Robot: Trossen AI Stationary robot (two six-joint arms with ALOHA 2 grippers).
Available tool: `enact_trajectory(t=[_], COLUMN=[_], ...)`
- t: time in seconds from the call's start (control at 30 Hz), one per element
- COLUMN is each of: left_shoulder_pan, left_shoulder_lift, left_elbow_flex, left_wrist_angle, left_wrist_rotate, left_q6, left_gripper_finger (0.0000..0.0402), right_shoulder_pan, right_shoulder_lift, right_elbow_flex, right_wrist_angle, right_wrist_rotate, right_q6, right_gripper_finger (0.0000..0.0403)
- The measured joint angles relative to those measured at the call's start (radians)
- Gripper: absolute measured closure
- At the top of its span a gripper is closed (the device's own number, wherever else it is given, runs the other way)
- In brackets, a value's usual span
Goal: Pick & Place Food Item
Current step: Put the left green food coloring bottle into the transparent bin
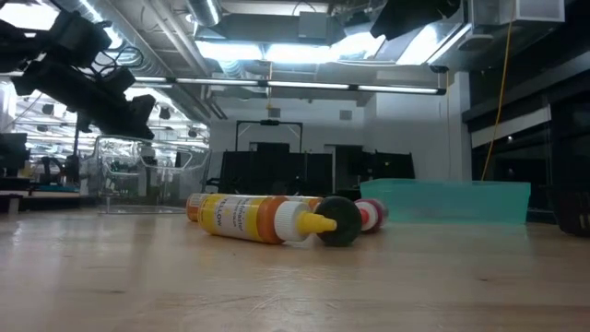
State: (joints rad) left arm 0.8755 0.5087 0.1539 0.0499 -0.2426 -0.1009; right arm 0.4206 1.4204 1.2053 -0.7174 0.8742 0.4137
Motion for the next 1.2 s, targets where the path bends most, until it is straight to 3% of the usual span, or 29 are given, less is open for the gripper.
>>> enact_trajectory(t=[0.57,0.93,1.2], left_shoulder_pan=[0.071,0.061,0.062], left_shoulder_lift=[0.217,0.225,0.225], left_elbow_flex=[0.003,-0.001,-0.001], left_wrist_angle=[0.145,0.129,0.136], left_wrist_rotate=[0.109,0.151,0.115], left_q6=[0.003,0.011,0.016], left_gripper_finger=[0.039,0.0291,0.0256], right_shoulder_pan=[0.0,0.0,0.0], right_shoulder_lift=[0.0,0.0,0.0], right_elbow_flex=[0.0,0.0,0.0], right_wrist_angle=[0.001,0.001,0.001], right_wrist_rotate=[0.0,-0.001,-0.004], right_q6=[-0.003,-0.002,0.001], right_gripper_finger=[0.0144,0.0144,0.0144])
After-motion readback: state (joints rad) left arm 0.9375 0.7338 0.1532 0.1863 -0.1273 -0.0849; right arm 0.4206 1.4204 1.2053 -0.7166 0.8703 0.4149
